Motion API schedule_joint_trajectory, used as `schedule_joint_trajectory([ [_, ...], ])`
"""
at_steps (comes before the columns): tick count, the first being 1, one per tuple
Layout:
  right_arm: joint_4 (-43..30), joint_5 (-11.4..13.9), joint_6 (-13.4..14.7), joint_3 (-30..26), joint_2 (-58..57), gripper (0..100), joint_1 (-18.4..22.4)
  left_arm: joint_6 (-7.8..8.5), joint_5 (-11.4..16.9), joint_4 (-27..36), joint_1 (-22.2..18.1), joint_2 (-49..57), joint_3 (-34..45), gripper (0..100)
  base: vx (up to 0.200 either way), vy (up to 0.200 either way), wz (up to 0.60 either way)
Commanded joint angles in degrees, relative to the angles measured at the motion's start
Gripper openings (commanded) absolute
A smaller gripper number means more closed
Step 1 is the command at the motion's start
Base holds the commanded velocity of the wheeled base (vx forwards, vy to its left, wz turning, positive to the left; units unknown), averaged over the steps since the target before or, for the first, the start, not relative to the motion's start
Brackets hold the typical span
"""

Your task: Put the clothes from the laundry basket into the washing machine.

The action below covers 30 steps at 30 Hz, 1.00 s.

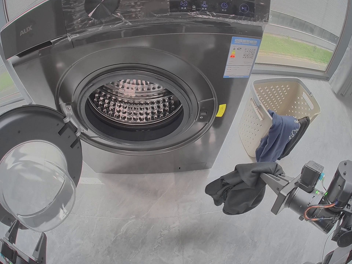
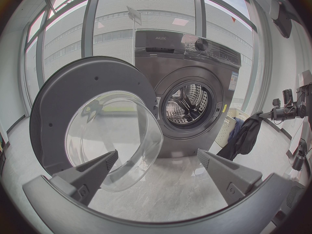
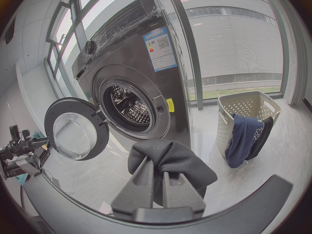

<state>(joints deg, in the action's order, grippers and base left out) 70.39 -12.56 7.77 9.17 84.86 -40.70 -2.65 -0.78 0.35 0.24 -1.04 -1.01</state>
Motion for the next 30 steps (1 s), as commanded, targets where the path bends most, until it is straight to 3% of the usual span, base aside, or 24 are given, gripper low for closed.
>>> schedule_joint_trajectory([
  [1,-0.08,-0.01,-0.03,-0.11,-0.04,0,0.27,0.01,-0.01,0.0,0.02,0.68,0.75,100,0.0,0.0,0.0],
  [10,0.01,-1.07,-3.11,0.15,-0.4,0,0.45,0.01,-0.01,0.0,0.02,0.68,0.75,100,0.0,0.0,0.0],
  [14,0.01,-5.72,-3.11,-3.54,-0.04,0,-0.6,-0.08,-0.01,0.0,0.02,0.68,0.75,100,0.0,0.0,0.0],
  [17,0.1,-7.39,-2.23,-4.25,0.04,0,-0.69,-0.08,-0.01,0.0,0.02,0.68,0.75,100,0.0,0.0,0.0],
  [20,0.1,-6.69,-0.82,-3.98,-0.84,0,-0.78,-0.08,-0.1,0.0,0.02,0.68,0.75,100,0.0,0.0,0.0],
  [25,0.28,-5.37,0.94,-3.81,-2.68,0,-0.16,-0.08,-0.01,0.0,0.02,0.68,0.75,100,0.0,0.0,0.6],
  [30,1.68,-5.02,0.23,-3.01,-2.94,0,0.19,-0.08,-0.1,0.0,0.02,0.68,0.75,100,0.0,0.0,0.12],
])
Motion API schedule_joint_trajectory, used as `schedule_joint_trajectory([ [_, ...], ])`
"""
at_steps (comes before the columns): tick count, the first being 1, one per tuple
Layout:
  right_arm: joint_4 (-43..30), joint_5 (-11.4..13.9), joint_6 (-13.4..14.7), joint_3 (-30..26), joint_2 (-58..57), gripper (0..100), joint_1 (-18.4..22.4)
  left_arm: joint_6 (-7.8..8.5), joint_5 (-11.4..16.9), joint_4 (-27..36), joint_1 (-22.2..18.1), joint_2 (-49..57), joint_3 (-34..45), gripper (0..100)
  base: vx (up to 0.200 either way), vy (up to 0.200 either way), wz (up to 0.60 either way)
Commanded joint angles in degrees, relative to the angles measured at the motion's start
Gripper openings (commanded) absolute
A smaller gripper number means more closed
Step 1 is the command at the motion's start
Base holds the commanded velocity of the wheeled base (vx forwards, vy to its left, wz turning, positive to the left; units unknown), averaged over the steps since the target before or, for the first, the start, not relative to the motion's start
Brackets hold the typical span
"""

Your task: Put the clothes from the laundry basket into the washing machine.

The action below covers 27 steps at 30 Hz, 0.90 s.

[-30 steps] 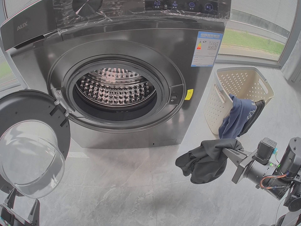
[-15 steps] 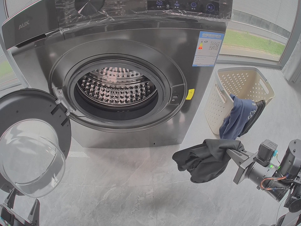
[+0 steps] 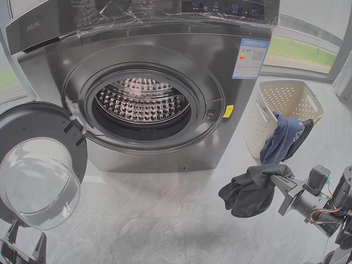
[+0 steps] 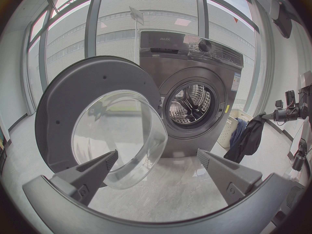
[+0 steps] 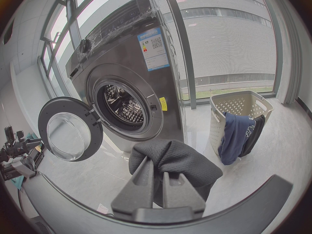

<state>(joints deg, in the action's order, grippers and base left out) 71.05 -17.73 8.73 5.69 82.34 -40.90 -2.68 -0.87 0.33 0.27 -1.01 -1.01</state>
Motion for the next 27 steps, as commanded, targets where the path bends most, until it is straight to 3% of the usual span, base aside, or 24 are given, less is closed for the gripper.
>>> schedule_joint_trajectory([
  [1,1.29,0.06,-0.91,0.46,-0.33,0,0.38,-0.04,-0.01,0.02,0.0,0.66,0.75,100,0.0,0.0,0.0],
  [6,2.69,-0.03,-4.16,2.04,-0.07,0,1.0,-0.04,-0.01,0.02,0.0,0.66,0.84,100,0.0,0.0,0.0],
  [9,2.61,-0.29,-4.33,1.78,0.11,0,1.79,-0.04,-0.01,0.02,0.0,0.66,0.75,100,0.0,0.0,0.0],
  [12,2.69,-1.79,-6.88,1.6,0.81,0,1.79,-0.04,-0.01,0.02,-0.09,0.66,0.75,100,0.0,0.0,0.0],
  [15,2.61,-2.49,-7.06,1.87,0.72,0,1.96,-0.04,-0.01,0.02,0.0,0.66,0.75,100,0.0,0.0,0.0],
  [21,2.69,-1.35,-4.6,2.22,0.9,0,1.44,0.05,-0.01,0.02,0.0,0.66,0.75,100,0.0,0.0,0.0],
  [24,2.69,1.11,-1.96,3.62,1.25,0,1.96,0.05,-0.01,0.02,-0.09,0.66,0.75,100,0.0,0.0,0.0],
  [27,2.69,1.38,-0.55,4.24,1.42,0,1.96,0.05,-0.01,0.02,0.0,0.66,0.75,100,0.0,0.0,0.0],
])
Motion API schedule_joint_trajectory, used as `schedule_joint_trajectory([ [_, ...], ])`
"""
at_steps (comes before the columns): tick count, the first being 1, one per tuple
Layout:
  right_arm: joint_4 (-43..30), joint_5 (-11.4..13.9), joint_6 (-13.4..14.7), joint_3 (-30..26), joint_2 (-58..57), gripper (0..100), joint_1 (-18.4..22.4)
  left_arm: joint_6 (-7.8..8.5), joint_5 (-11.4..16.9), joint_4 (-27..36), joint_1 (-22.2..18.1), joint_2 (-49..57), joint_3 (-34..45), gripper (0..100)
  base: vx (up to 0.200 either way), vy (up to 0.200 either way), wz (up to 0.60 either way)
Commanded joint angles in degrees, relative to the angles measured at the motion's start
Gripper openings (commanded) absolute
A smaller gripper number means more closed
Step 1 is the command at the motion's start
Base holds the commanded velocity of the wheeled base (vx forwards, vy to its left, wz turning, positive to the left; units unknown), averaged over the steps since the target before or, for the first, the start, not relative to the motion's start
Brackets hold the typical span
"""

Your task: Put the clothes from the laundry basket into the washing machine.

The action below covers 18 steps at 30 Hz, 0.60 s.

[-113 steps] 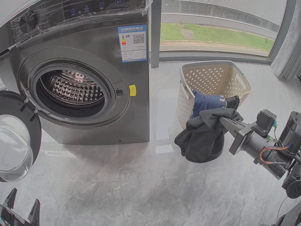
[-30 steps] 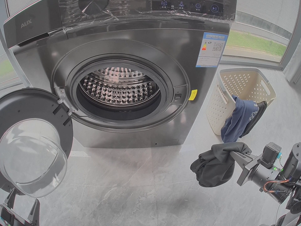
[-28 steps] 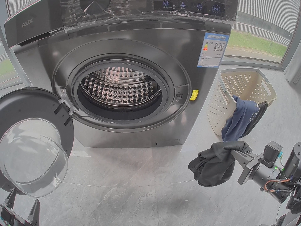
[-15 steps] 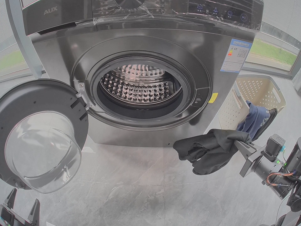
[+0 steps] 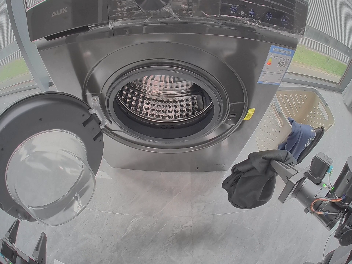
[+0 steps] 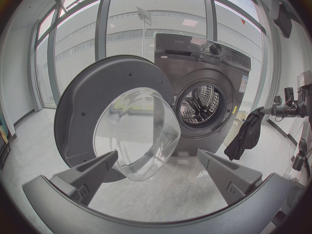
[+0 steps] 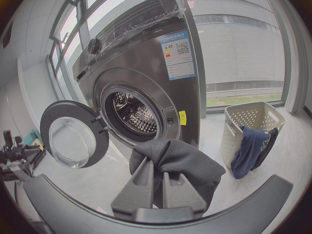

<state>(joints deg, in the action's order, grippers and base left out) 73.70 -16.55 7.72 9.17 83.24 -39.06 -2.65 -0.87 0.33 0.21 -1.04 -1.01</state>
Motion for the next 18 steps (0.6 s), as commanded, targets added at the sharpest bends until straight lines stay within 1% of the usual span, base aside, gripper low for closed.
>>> schedule_joint_trajectory([
  [1,0.04,0.03,0.81,0.94,0.96,0,0.12,0.01,-0.01,0.02,0.06,0.68,0.75,100,0.0,0.0,0.0],
  [2,0.04,0.03,0.72,0.85,1.05,0,0.21,0.01,-0.01,0.02,0.06,0.68,0.75,100,0.0,0.0,0.0],
  [11,0.04,0.21,0.37,1.2,2.63,0,-0.32,0.18,-0.01,-0.07,-0.03,0.68,0.84,100,0.0,0.2,0.0],
  [14,0.04,0.3,0.46,1.64,3.77,0,-0.58,0.27,-0.01,-0.15,-0.12,0.77,0.84,100,0.0,0.0,0.0],
  [18,0.12,1.17,0.81,2.35,5.36,0,-0.67,0.71,0.07,-0.24,-0.03,0.77,0.92,100,0.0,0.0,0.0],
])
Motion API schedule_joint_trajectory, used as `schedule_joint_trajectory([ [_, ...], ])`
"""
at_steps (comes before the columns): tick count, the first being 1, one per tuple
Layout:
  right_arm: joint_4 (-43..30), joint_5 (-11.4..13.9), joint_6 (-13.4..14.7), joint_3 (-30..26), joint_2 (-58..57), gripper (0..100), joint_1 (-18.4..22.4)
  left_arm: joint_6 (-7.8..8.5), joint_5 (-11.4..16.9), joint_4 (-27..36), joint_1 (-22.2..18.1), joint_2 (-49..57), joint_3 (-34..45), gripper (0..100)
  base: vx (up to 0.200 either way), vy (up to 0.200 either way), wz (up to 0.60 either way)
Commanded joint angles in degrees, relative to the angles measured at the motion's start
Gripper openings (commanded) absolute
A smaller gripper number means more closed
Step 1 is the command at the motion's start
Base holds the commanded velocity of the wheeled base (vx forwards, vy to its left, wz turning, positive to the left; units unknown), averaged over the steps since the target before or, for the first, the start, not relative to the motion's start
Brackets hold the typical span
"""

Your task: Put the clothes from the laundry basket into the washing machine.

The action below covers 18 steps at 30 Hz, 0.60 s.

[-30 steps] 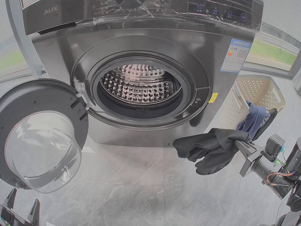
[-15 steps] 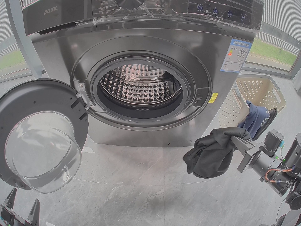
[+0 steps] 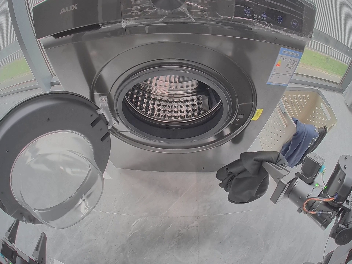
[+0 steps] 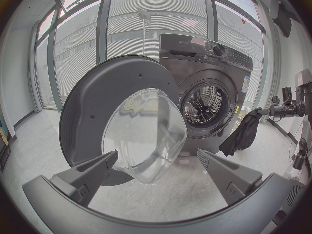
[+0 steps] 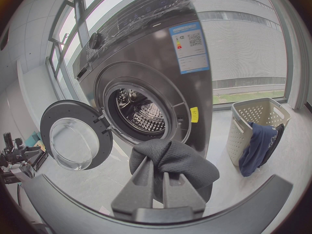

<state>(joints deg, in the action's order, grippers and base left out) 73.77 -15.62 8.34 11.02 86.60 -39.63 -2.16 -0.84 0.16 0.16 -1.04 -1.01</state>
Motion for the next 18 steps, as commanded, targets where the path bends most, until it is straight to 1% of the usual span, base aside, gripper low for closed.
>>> schedule_joint_trajectory([
  [1,0.06,0.32,0.27,0.49,1.99,0,-0.09,0.4,0.05,-0.07,0.02,0.77,0.92,100,0.0,0.0,0.0],
  [5,-0.03,0.41,0.71,0.14,1.99,0,-1.33,1.63,0.23,0.02,0.02,0.77,0.92,100,0.0,0.0,0.0],
  [6,-0.03,0.41,0.71,0.14,1.99,0,-1.41,1.63,0.14,0.02,-0.07,0.77,0.92,100,0.0,0.0,0.0],
  [8,-0.03,0.5,2.21,0.49,1.99,0,-2.47,2.33,0.23,0.02,0.02,0.77,0.92,100,0.0,0.0,0.0],
  [9,-0.11,0.94,3.35,0.93,2.17,0,-2.64,2.6,0.23,0.02,0.02,0.86,0.92,100,0.0,0.0,0.0],
  [11,-0.46,1.2,3.7,1.72,2.61,0,-2.64,2.6,0.23,0.02,0.02,0.86,0.92,100,0.0,0.0,0.0],
  [14,0.06,1.11,3.79,3.48,4.01,0,-1.59,2.25,0.14,0.02,0.02,0.77,0.92,100,0.0,0.0,0.0],
  [15,0.06,1.11,3.97,4.8,4.01,0,-1.06,2.6,0.14,0.02,-0.07,0.86,0.92,100,0.0,0.0,0.0],
  [18,0.06,1.11,3.97,7.96,4.01,0,0.78,2.6,0.23,0.02,-0.16,0.86,0.92,100,0.0,0.0,0.0],
])
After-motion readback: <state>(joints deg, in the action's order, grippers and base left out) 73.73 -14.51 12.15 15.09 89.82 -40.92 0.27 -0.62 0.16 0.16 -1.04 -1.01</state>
